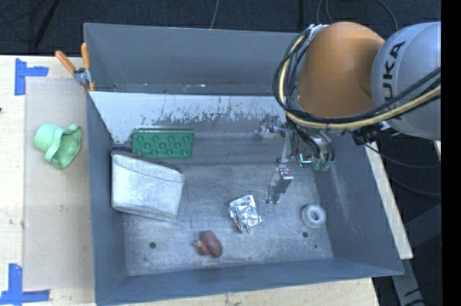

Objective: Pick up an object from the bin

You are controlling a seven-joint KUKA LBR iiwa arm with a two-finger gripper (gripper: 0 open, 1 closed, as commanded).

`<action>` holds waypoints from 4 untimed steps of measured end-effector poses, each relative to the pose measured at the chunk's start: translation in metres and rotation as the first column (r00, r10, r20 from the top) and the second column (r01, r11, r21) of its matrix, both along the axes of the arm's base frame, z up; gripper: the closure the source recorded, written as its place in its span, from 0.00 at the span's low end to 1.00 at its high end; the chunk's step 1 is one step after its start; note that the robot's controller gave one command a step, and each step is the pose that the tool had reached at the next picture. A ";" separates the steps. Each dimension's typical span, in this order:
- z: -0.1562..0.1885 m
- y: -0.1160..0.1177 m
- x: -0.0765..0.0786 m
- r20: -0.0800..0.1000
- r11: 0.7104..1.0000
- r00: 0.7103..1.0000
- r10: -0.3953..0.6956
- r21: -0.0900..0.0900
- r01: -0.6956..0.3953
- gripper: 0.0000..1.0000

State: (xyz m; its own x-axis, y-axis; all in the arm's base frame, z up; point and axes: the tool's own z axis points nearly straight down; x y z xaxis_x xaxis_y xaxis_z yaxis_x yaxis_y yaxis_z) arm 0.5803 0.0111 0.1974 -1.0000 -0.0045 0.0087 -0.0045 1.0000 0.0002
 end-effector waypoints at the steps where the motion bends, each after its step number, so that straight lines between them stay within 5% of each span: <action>1: -0.129 -0.009 -0.041 0.013 0.999 0.999 -0.034 0.002 0.034 0.00; 2: -0.039 -0.026 -0.079 0.012 0.998 0.998 0.066 -0.001 -0.066 0.00; 3: -0.127 0.019 0.007 0.013 0.976 0.976 0.216 -0.001 -0.216 0.00; 4: -0.122 0.019 0.008 0.018 0.977 0.977 0.213 0.000 -0.213 1.00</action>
Offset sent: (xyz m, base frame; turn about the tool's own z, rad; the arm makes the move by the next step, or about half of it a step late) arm -0.0412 -0.0101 -0.1274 0.0392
